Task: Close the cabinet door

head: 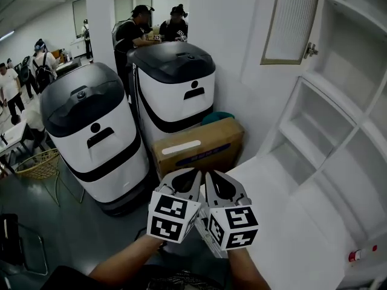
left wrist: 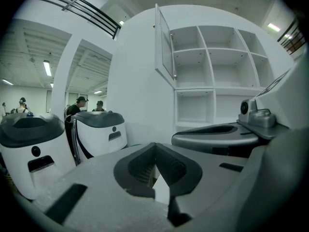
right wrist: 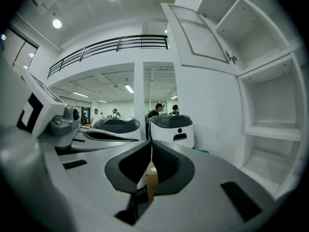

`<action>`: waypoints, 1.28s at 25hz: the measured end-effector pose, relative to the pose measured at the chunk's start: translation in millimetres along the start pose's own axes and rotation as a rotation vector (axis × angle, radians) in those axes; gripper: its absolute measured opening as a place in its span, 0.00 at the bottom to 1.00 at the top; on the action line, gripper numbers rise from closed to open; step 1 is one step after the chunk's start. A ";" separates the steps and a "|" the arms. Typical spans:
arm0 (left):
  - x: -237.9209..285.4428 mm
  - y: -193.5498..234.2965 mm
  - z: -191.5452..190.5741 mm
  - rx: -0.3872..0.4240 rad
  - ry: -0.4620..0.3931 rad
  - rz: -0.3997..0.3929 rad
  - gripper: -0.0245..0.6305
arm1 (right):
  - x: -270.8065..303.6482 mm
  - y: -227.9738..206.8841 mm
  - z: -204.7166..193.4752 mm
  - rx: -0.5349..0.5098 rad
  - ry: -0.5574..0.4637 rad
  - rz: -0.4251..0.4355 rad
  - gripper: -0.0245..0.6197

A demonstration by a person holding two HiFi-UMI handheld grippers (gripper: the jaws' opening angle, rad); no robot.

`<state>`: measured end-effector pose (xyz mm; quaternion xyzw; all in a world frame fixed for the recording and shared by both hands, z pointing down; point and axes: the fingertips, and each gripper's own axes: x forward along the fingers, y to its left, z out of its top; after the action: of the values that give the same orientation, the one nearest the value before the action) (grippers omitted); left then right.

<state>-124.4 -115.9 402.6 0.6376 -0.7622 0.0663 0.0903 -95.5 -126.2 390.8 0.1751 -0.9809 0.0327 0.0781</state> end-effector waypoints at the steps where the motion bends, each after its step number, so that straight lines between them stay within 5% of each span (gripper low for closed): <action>1: 6.4 2.2 2.6 0.002 -0.004 -0.015 0.06 | 4.6 -3.8 1.7 -0.001 -0.001 -0.013 0.07; 17: 95.4 17.5 66.0 0.041 -0.024 -0.351 0.06 | 54.3 -66.8 61.5 -0.001 -0.043 -0.296 0.07; 32: 112.0 8.5 136.1 0.086 -0.095 -0.652 0.06 | 49.0 -81.2 150.6 -0.053 -0.184 -0.553 0.07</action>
<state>-159.1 -251.3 294.9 0.8536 -0.5178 0.0362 0.0440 -134.0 -232.6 253.4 0.4361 -0.8993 -0.0317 -0.0006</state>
